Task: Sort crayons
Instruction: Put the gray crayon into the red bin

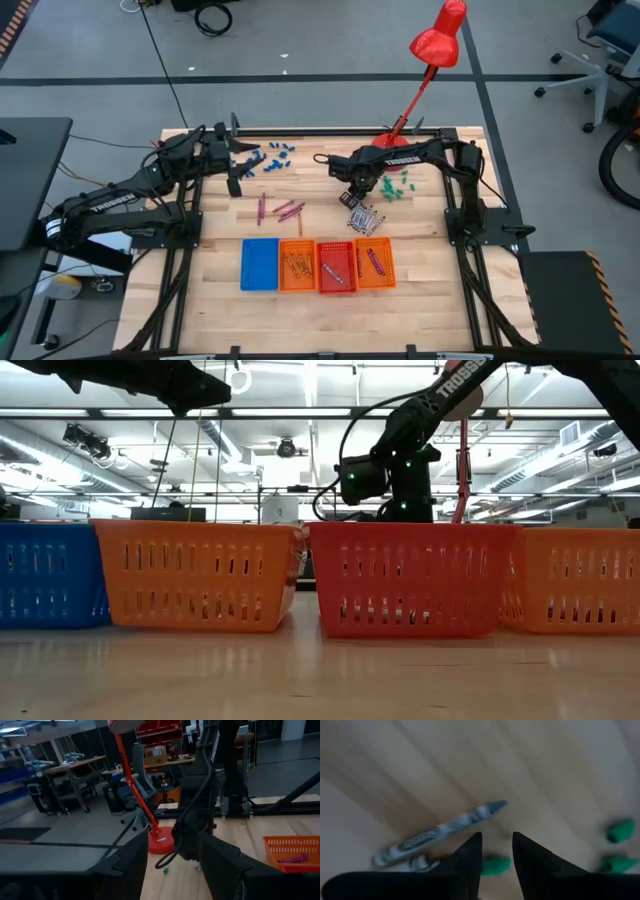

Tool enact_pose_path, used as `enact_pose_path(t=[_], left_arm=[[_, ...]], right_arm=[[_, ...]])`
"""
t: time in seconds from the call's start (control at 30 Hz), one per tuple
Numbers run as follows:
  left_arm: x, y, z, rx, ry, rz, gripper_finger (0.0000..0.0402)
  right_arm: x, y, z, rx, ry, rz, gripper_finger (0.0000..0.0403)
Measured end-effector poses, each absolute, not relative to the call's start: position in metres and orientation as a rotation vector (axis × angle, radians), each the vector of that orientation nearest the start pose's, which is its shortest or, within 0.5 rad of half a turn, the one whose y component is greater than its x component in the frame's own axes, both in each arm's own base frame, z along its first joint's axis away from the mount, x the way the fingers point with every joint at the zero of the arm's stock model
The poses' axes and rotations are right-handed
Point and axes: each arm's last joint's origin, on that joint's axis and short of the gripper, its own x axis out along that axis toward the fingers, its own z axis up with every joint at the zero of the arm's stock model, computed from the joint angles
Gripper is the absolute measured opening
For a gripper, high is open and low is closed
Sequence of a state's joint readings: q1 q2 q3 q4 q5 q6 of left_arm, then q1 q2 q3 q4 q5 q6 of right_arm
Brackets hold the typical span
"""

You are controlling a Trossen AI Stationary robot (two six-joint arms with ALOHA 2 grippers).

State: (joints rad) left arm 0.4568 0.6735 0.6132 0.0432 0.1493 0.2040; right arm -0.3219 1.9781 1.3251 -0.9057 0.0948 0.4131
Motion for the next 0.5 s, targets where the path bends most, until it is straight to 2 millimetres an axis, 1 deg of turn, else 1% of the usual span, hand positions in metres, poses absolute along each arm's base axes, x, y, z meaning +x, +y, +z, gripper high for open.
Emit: enact_pose_path(t=[0.13, 0.3, 0.4, 0.5], left_arm=[[0.144, 0.066, 0.314, 0.247, 0.031, 0.307, 0.0180], [0.144, 0.066, 0.315, 0.311, 0.029, 0.308, 0.0180], [0.144, 0.066, 0.315, 0.352, 0.038, 0.307, 0.0180], [0.145, 0.067, 0.313, 0.389, 0.056, 0.305, 0.0180]], right_arm=[[0.343, -0.122, 0.149, 0.455, 1.404, -0.622, 0.0113], [0.353, -0.130, 0.150, 0.411, 1.303, -0.521, 0.0113], [0.357, -0.136, 0.160, 0.383, 1.290, -0.477, 0.0113], [0.362, -0.141, 0.173, 0.381, 1.276, -0.487, 0.0113]])
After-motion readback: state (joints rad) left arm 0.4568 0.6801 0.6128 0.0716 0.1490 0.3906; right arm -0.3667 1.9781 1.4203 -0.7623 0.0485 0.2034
